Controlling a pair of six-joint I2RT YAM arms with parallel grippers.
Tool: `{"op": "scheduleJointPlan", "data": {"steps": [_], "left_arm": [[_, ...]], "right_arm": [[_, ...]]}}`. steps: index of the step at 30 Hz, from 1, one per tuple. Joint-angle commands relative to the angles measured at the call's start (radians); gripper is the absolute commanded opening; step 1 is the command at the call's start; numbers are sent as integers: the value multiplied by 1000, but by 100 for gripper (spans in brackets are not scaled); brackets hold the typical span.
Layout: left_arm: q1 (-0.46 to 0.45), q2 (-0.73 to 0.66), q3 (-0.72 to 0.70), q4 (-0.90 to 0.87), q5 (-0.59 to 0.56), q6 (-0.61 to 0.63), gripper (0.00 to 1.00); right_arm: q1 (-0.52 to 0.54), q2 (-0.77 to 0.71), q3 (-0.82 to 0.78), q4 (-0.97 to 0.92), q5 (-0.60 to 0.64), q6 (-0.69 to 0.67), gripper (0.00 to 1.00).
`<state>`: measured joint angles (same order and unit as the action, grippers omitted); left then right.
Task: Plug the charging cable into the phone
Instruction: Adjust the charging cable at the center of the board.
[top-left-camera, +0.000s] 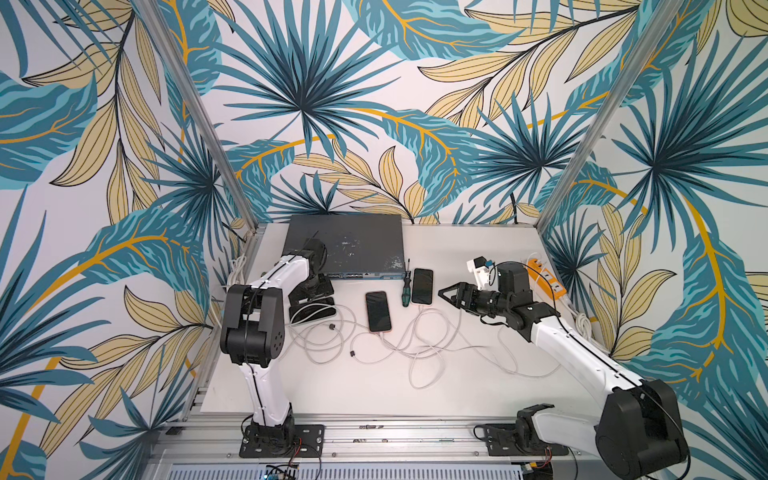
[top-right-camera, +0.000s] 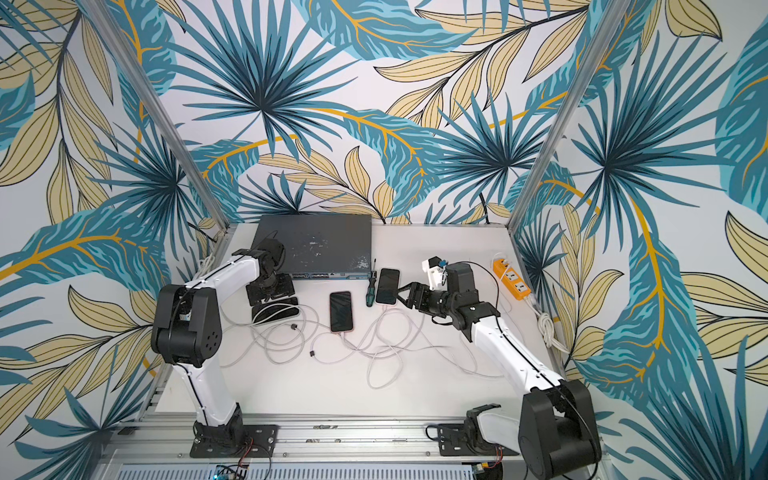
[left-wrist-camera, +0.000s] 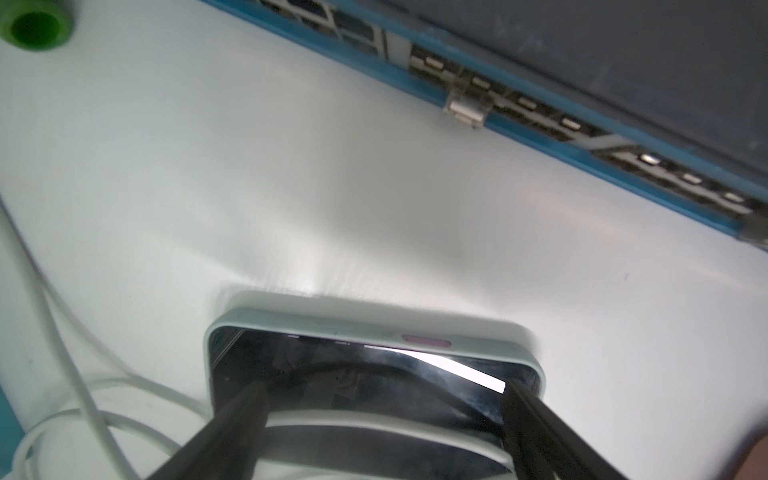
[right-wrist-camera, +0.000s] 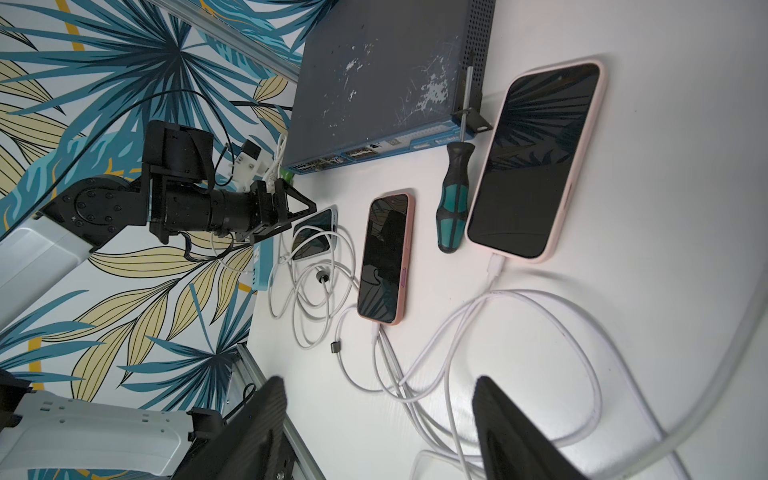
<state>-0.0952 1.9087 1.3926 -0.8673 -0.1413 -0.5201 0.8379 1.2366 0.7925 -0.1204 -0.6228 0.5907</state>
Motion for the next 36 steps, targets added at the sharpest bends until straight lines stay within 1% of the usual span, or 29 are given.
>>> {"op": "scheduleJointPlan", "data": {"steps": [1, 6, 7, 9, 18, 31, 36], "left_arm": [[17, 17, 19, 22, -16, 16, 91], [32, 86, 31, 35, 28, 40, 90], [32, 88, 28, 38, 28, 43, 89], [32, 81, 8, 51, 67, 42, 87], [32, -9, -120, 109, 117, 21, 86], [32, -133, -280, 119, 129, -15, 86], [32, -200, -364, 132, 139, -48, 87]], "right_arm": [[4, -29, -32, 12, -4, 3, 74], [3, -39, -41, 17, -3, 16, 74], [4, -43, -43, 19, -4, 18, 74], [4, -53, -48, 25, 0, 22, 74], [4, -34, -56, 52, -5, 40, 74], [4, -21, -64, 72, -6, 47, 73], [4, -15, -64, 81, -10, 49, 74]]}}
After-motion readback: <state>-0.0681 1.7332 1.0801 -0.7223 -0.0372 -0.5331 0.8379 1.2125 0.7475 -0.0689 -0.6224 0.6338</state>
